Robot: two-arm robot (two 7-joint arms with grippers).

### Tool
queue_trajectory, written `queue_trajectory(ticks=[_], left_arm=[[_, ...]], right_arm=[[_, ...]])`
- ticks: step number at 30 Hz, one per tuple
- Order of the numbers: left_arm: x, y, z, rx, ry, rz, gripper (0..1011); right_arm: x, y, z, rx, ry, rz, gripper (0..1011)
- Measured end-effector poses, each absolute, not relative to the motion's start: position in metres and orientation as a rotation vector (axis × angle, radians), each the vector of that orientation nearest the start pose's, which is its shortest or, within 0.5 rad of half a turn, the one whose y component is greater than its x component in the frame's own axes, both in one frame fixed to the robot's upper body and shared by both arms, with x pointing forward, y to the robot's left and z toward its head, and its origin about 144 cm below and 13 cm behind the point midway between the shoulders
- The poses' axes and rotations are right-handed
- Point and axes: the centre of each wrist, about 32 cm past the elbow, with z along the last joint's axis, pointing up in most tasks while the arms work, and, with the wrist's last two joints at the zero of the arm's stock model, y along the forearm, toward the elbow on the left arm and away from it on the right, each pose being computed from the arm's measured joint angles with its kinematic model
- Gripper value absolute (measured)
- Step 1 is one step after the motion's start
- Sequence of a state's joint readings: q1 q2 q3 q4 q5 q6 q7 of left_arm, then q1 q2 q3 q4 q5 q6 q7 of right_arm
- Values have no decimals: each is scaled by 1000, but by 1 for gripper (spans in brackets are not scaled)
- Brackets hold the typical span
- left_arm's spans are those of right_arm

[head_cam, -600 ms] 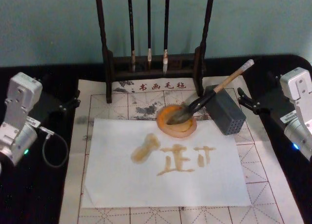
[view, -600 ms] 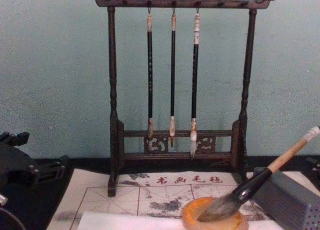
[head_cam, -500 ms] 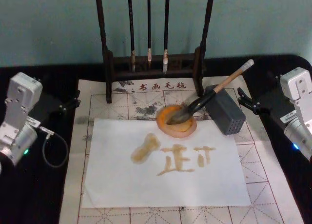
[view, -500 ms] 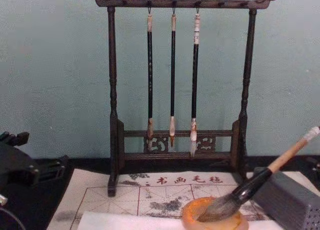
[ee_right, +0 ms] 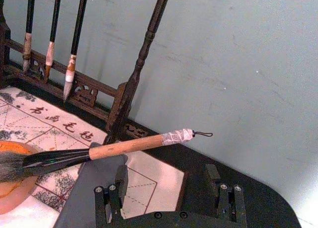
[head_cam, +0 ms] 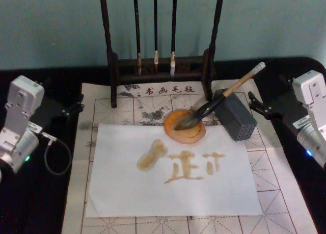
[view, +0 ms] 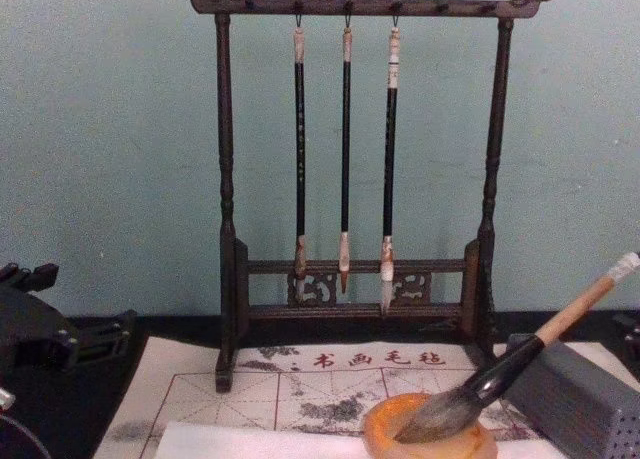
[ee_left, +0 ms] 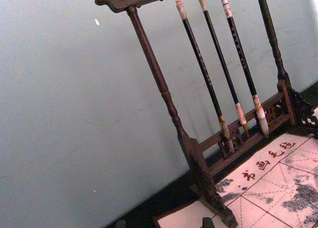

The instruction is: Pick up the brush from the inkstone, write on the paper, then place the brush back to its original position.

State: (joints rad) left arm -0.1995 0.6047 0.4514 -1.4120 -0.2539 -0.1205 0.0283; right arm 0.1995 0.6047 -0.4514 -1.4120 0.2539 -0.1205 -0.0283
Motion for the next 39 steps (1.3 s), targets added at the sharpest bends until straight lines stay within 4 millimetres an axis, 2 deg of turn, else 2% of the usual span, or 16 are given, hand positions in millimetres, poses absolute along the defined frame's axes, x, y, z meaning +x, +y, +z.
queue_trajectory(ticks=[39], left_arm=[[489,310,1140,304,-285,1248,1001]], right_arm=[[489,-310,1140,-305,-285,-1248,1000]])
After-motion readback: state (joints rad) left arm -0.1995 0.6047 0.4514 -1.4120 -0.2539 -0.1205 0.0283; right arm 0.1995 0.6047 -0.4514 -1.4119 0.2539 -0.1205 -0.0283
